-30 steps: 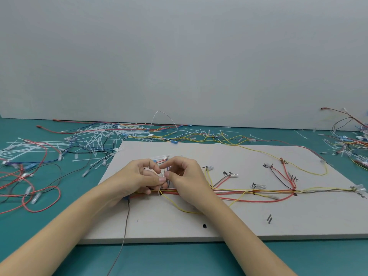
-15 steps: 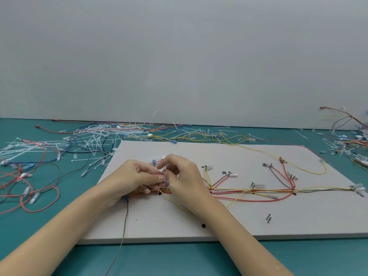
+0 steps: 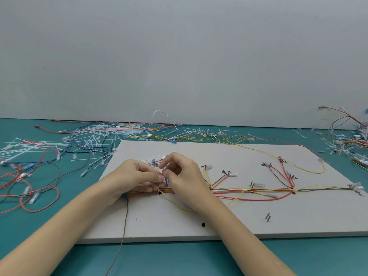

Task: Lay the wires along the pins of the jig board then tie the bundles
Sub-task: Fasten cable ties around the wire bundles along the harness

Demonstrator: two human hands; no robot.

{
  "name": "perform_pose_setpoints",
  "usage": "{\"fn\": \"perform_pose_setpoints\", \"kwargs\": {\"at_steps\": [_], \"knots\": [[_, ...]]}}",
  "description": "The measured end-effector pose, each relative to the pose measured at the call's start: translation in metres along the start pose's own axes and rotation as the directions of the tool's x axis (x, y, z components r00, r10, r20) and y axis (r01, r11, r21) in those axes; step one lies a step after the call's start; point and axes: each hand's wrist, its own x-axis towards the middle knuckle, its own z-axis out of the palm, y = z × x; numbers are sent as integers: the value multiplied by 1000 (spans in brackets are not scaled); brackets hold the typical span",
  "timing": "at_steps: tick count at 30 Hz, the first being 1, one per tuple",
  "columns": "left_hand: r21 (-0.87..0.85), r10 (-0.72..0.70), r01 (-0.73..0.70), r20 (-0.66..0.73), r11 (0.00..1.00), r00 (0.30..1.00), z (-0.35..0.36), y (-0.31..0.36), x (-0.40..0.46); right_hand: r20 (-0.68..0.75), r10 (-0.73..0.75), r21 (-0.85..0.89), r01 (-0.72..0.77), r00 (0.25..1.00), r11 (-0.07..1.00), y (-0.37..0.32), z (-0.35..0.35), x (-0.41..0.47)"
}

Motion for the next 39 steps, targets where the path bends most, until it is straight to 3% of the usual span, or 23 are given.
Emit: {"fn": "perform_pose_setpoints", "kwargs": {"at_steps": [11,17,23,39], "knots": [[44,-2,3,-22,999,1000,3,2,-3,-27,-7,-45,6,1000,999,-1,-3,3],[7,-2,1,30,1000,1000,-1,2,-4,32,166,39,-167,986,985,4,-8,7],[6,9,-9,44,1000,999,-2,1,-4,54,188,50,-190,981,980,4,-6,6],[72,40,-42,41,997,998,-3,1,-4,43,30,31,-31,999,999,2,-5,6]]}}
